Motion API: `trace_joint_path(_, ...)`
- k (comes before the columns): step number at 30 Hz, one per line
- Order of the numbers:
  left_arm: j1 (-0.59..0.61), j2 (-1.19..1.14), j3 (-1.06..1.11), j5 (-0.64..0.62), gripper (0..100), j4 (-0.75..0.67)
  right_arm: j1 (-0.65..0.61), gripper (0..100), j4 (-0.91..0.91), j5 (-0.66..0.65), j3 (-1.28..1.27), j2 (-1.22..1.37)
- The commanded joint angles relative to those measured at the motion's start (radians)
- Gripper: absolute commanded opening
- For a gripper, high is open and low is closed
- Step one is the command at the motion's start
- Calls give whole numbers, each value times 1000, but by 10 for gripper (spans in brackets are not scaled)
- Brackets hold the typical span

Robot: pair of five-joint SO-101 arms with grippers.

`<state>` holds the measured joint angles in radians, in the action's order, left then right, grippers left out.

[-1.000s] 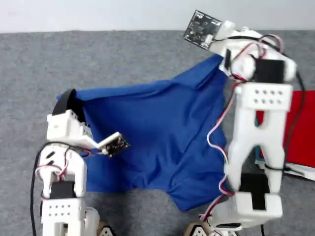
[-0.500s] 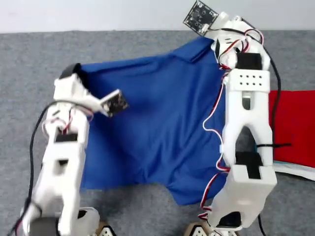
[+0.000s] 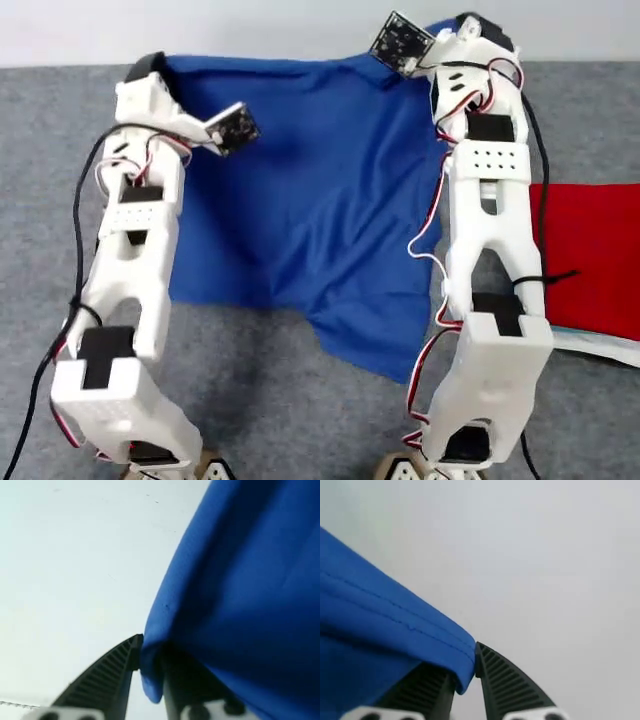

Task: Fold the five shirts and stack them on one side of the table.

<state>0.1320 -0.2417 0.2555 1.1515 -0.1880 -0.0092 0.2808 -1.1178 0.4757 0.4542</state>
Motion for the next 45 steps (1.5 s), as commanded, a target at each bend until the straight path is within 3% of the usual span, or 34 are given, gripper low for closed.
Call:
trace_joint_path(1,0,-12,-94,2,15,-26,-21,11,-74,-17,11,-4)
trace_joint_path(8,2,-32,-58,3,15,15,-28,11,101,-37,11,-16)
trace_joint_path(17,21,17,70,3,15,287,-42,13,777,-72,11,-166)
trace_joint_path(25,63,55,114,2,15,618,-116,13,1244,-61,11,-242)
trace_joint_path(31,123,57,65,2,15,937,-166,13,1478,3,11,-257)
trace_joint_path(37,157,57,-67,3,15,1289,-171,11,1518,72,-28,-308)
trace_joint_path(45,164,55,-127,3,15,1444,-214,13,1512,75,-423,-570)
